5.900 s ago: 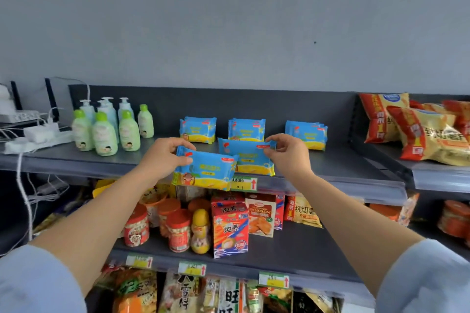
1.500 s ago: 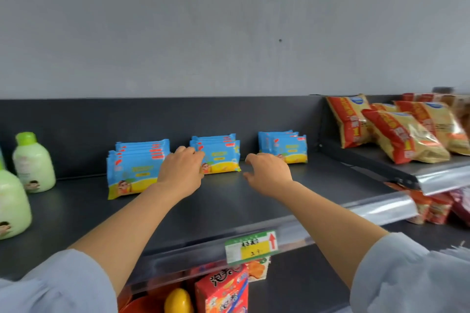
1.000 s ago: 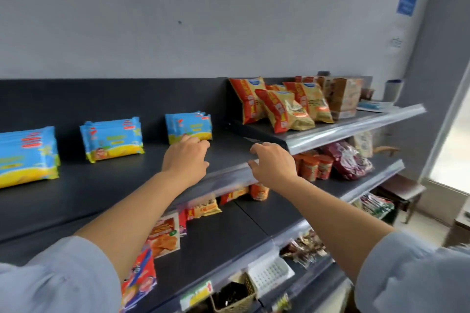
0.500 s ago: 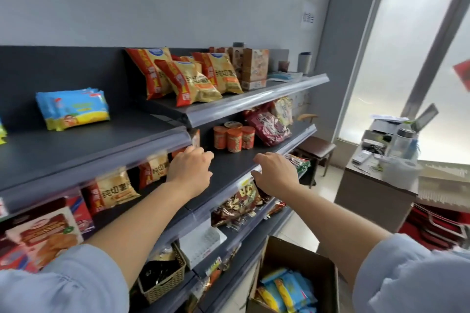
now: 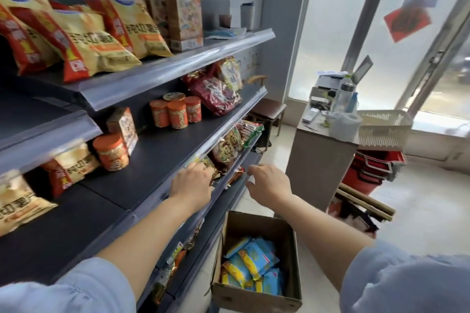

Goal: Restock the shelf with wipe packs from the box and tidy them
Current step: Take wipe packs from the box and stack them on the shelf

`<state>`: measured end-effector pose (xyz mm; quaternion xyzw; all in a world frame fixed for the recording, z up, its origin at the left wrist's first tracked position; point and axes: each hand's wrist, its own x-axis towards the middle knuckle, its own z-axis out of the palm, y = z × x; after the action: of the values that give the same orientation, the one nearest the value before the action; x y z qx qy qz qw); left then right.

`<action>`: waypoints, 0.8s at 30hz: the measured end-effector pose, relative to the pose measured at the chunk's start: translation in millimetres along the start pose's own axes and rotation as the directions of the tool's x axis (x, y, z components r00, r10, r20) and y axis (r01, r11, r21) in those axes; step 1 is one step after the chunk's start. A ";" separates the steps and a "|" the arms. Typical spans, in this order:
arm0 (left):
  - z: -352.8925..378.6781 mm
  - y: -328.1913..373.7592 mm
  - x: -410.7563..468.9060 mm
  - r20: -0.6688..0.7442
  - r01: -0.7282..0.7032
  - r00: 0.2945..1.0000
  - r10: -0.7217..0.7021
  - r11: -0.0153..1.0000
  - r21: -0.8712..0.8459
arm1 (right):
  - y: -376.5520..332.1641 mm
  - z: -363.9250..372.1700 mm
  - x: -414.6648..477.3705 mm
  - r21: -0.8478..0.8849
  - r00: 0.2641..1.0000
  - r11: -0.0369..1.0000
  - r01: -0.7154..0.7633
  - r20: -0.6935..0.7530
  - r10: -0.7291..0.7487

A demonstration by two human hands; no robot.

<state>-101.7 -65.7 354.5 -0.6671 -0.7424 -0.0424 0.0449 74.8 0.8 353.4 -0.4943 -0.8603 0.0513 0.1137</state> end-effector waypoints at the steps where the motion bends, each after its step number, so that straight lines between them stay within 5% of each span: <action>1: 9.4 3.3 7.2 0.022 -0.012 1.000 0.013 1.000 -0.011 | 6.9 5.5 1.7 -0.004 1.000 1.000 -0.017 0.014 0.017; 11: 94.6 40.2 59.5 0.203 -0.129 0.969 0.139 0.990 -0.062 | 76.9 69.7 9.1 -0.041 0.964 0.976 -0.215 0.153 0.219; 24: 202.6 93.8 87.5 0.423 -0.061 0.901 0.099 0.993 -0.101 | 163.4 153.7 18.0 -0.013 0.904 0.973 -0.229 0.367 0.218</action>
<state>-19.8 55.4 164.5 -0.6914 -0.7037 0.0752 -0.1457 165.3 102.7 174.4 -0.5695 -0.8031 0.1682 -0.0478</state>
